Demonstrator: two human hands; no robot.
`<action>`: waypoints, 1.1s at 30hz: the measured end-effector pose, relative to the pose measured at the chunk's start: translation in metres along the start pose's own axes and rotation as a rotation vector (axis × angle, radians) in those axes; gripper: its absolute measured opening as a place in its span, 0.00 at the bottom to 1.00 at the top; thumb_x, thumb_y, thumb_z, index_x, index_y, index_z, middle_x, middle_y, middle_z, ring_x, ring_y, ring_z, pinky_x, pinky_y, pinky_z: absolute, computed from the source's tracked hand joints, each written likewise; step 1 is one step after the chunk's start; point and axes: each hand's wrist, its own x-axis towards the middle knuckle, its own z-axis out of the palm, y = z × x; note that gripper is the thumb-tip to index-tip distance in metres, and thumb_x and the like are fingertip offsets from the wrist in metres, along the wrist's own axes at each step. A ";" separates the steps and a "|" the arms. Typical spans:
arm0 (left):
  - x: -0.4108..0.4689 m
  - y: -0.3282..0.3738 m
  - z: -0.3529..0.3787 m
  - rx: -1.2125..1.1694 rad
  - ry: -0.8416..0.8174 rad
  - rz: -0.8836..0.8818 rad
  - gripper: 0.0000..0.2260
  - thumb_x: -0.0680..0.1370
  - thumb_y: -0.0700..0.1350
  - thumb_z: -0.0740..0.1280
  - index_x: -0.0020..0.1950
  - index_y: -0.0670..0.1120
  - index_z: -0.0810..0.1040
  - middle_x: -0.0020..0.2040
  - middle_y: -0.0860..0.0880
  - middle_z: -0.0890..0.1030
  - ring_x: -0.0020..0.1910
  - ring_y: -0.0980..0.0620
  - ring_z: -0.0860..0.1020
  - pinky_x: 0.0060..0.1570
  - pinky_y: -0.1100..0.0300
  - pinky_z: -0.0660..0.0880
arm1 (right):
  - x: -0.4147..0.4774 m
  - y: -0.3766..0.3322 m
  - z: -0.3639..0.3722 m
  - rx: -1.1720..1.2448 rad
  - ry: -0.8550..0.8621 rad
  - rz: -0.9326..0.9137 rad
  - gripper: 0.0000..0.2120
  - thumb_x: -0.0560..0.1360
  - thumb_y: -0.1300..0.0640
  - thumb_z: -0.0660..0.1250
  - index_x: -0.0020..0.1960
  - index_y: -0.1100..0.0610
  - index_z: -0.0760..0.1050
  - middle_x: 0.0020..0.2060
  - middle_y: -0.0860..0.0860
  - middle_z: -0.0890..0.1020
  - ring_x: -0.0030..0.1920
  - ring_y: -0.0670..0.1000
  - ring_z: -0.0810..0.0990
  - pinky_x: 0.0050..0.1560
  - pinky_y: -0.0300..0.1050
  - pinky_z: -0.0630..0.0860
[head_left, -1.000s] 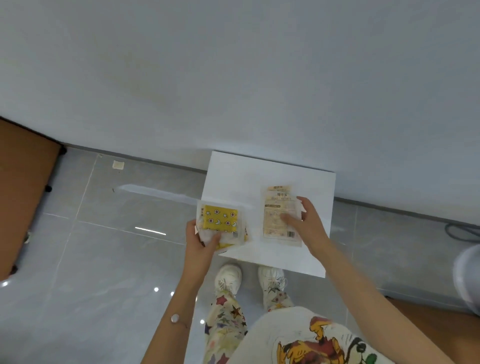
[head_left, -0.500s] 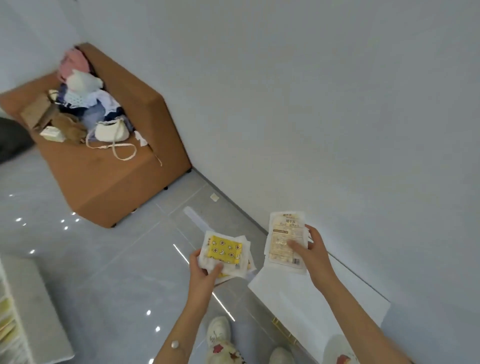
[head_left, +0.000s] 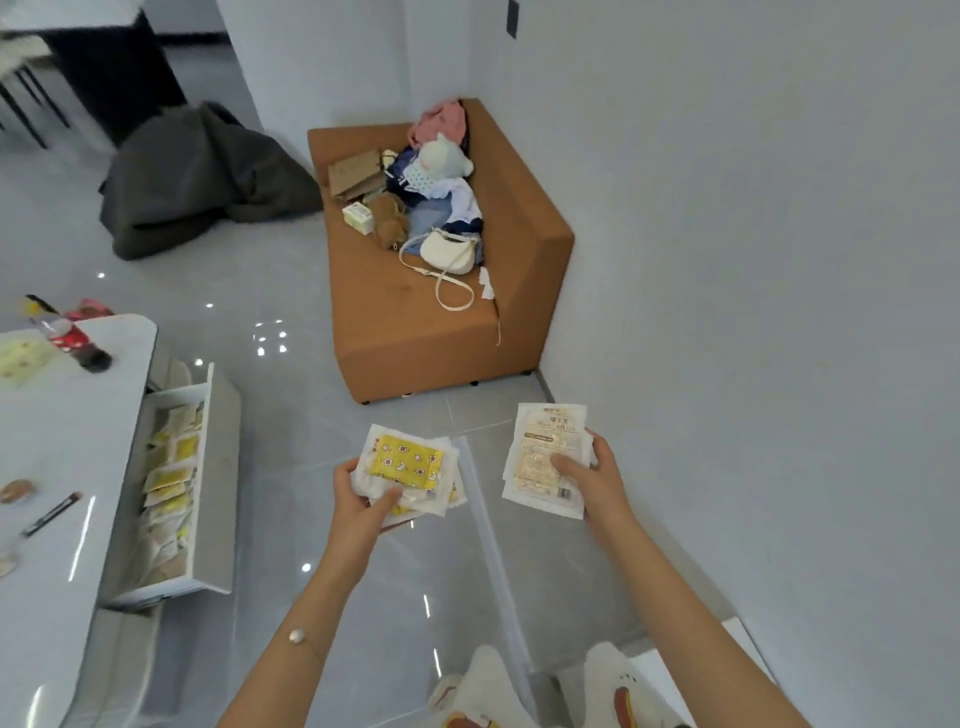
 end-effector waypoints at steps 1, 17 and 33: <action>0.011 0.006 -0.012 -0.009 0.025 0.009 0.22 0.76 0.34 0.68 0.64 0.49 0.64 0.58 0.48 0.77 0.54 0.47 0.80 0.44 0.54 0.82 | 0.010 -0.001 0.019 -0.020 -0.022 0.008 0.24 0.72 0.67 0.70 0.64 0.53 0.69 0.54 0.53 0.83 0.50 0.56 0.84 0.53 0.60 0.79; 0.144 0.050 -0.131 -0.225 0.411 0.030 0.24 0.76 0.37 0.70 0.67 0.52 0.64 0.62 0.46 0.77 0.58 0.46 0.79 0.56 0.42 0.78 | 0.166 -0.017 0.253 -0.317 -0.420 0.065 0.22 0.73 0.66 0.70 0.63 0.51 0.69 0.53 0.51 0.83 0.50 0.54 0.84 0.52 0.57 0.80; 0.228 0.087 -0.198 -0.552 0.962 0.017 0.24 0.77 0.35 0.67 0.69 0.48 0.63 0.58 0.50 0.78 0.53 0.50 0.81 0.49 0.50 0.81 | 0.287 -0.048 0.492 -0.581 -0.905 0.149 0.23 0.73 0.65 0.70 0.64 0.51 0.69 0.49 0.49 0.84 0.47 0.51 0.85 0.45 0.50 0.82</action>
